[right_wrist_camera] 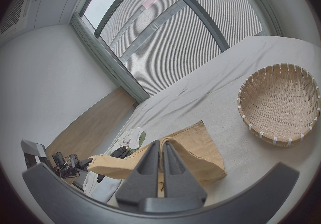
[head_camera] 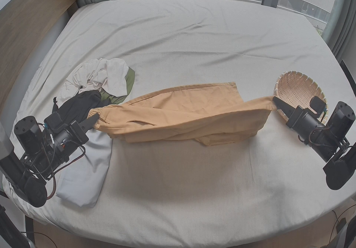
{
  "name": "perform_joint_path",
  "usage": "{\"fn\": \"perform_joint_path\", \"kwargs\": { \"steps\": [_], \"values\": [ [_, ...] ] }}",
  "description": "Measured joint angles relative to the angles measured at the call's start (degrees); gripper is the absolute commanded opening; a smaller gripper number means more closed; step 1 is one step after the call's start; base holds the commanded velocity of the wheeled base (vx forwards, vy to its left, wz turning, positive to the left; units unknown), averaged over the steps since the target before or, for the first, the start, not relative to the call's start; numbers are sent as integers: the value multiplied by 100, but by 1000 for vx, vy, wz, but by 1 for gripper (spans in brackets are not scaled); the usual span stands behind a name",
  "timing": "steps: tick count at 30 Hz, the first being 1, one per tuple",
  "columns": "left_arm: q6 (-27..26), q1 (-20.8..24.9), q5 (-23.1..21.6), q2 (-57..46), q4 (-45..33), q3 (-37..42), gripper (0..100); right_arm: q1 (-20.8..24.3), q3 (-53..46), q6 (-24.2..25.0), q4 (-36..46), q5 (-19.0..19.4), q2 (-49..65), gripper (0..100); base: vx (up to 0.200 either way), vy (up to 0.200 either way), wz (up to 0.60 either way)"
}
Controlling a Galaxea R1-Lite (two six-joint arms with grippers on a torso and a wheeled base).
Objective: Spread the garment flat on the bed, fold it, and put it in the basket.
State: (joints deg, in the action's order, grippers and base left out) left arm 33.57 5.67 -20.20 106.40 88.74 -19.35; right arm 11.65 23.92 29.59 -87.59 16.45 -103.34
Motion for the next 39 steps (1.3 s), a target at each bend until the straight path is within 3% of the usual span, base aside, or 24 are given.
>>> {"fn": "perform_joint_path", "kwargs": {
  "steps": [22, 39],
  "values": [
    [-56, -24, -2, 123, 9, 452, 0, 601, -896, -4, 1079, -16, 1501, 0, 0, 0, 0],
    [-18, -35, 15, 357, 11, 273, 0, 59, -466, 11, 1352, -17, 1252, 0, 0, 0, 0]
  ]
}}
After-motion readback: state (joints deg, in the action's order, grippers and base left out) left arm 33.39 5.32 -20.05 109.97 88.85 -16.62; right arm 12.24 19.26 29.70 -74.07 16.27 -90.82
